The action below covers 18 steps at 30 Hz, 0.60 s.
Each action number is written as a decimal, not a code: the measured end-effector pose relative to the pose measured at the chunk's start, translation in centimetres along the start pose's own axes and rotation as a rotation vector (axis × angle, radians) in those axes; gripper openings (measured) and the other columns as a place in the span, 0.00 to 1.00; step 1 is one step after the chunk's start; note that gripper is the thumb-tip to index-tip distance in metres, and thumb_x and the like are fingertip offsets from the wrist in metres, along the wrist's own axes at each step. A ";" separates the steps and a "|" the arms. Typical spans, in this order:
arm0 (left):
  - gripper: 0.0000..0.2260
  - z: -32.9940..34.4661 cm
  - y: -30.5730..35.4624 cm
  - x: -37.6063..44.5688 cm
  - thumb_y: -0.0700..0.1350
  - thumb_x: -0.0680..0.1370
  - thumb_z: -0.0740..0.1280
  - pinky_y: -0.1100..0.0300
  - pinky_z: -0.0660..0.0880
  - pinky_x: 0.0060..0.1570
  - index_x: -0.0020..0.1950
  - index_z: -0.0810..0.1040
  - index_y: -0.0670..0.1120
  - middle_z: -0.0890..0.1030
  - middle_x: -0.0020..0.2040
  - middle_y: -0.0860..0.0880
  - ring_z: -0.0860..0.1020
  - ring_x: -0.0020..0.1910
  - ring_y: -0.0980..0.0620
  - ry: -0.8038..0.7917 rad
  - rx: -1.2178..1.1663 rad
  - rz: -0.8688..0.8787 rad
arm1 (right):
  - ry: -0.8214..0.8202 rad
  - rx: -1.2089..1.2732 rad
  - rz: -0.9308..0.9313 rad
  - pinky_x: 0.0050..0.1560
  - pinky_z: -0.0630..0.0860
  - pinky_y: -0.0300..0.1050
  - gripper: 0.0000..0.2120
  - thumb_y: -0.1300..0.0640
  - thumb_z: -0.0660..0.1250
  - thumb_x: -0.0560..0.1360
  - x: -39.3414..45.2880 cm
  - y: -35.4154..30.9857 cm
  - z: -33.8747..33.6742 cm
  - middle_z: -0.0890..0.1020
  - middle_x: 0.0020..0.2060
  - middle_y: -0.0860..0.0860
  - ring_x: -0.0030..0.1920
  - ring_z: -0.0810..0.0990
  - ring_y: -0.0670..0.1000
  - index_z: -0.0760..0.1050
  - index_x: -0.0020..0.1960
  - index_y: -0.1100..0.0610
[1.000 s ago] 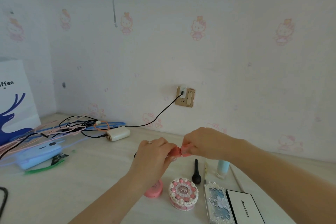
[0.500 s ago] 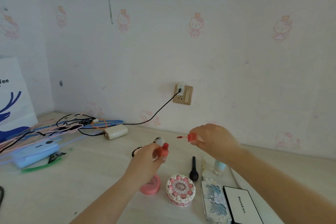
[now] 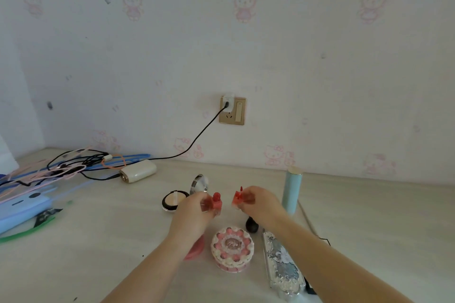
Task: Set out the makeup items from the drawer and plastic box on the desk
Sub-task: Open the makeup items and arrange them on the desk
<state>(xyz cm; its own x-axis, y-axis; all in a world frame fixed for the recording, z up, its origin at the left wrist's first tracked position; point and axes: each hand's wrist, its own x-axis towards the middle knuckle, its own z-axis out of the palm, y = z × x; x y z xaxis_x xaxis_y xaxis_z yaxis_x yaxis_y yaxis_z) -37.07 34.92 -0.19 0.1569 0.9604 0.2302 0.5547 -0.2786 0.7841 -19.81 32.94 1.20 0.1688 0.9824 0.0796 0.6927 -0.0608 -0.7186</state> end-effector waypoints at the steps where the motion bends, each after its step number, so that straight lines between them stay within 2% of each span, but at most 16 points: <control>1: 0.04 0.2 -0.1 0.2 0.47 0.72 0.72 0.60 0.75 0.47 0.40 0.79 0.49 0.83 0.41 0.53 0.81 0.43 0.57 0.006 0.011 -0.002 | -0.001 -0.032 -0.004 0.55 0.75 0.41 0.13 0.51 0.69 0.73 0.2 0.3 0.2 0.82 0.51 0.47 0.53 0.79 0.46 0.77 0.56 0.52; 6: 0.08 1.4 -0.2 0.8 0.52 0.73 0.70 0.55 0.77 0.47 0.36 0.75 0.54 0.81 0.38 0.54 0.79 0.42 0.54 0.006 0.068 0.000 | -0.017 -0.095 0.015 0.51 0.75 0.42 0.13 0.47 0.67 0.74 1.2 0.8 0.6 0.81 0.54 0.46 0.50 0.77 0.46 0.78 0.56 0.50; 10: 0.08 2.2 -0.1 1.0 0.53 0.74 0.69 0.54 0.78 0.49 0.37 0.73 0.55 0.80 0.39 0.56 0.80 0.44 0.53 -0.008 0.082 -0.002 | -0.052 -0.129 0.030 0.55 0.75 0.44 0.14 0.49 0.66 0.75 1.6 1.2 0.9 0.80 0.57 0.47 0.54 0.78 0.49 0.77 0.59 0.51; 12: 0.07 2.4 -0.3 1.4 0.52 0.75 0.69 0.53 0.78 0.50 0.39 0.74 0.54 0.81 0.41 0.54 0.80 0.45 0.52 -0.011 0.101 -0.002 | -0.060 -0.151 0.035 0.57 0.76 0.46 0.15 0.49 0.66 0.75 1.7 1.2 1.0 0.80 0.57 0.48 0.56 0.78 0.50 0.77 0.60 0.51; 15: 0.07 2.7 -0.4 1.7 0.53 0.76 0.68 0.57 0.75 0.47 0.43 0.76 0.50 0.80 0.43 0.53 0.79 0.45 0.52 -0.004 0.123 0.004 | -0.058 -0.168 0.036 0.56 0.76 0.47 0.14 0.48 0.66 0.75 1.9 1.3 0.9 0.81 0.56 0.48 0.55 0.79 0.50 0.78 0.58 0.51; 18: 0.08 2.8 -0.4 2.0 0.53 0.77 0.65 0.61 0.68 0.43 0.43 0.74 0.51 0.77 0.42 0.54 0.74 0.43 0.54 0.003 0.173 0.014 | -0.073 -0.186 0.027 0.54 0.77 0.46 0.14 0.48 0.65 0.74 2.0 1.1 0.9 0.82 0.54 0.49 0.54 0.79 0.51 0.79 0.57 0.51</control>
<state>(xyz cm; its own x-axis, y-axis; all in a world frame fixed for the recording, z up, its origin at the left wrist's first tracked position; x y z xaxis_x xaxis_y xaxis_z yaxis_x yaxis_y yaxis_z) -34.73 36.95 -1.69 0.1629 0.9564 0.2425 0.6848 -0.2865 0.6701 -19.30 35.01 -0.07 0.1423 0.9898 0.0070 0.8073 -0.1120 -0.5794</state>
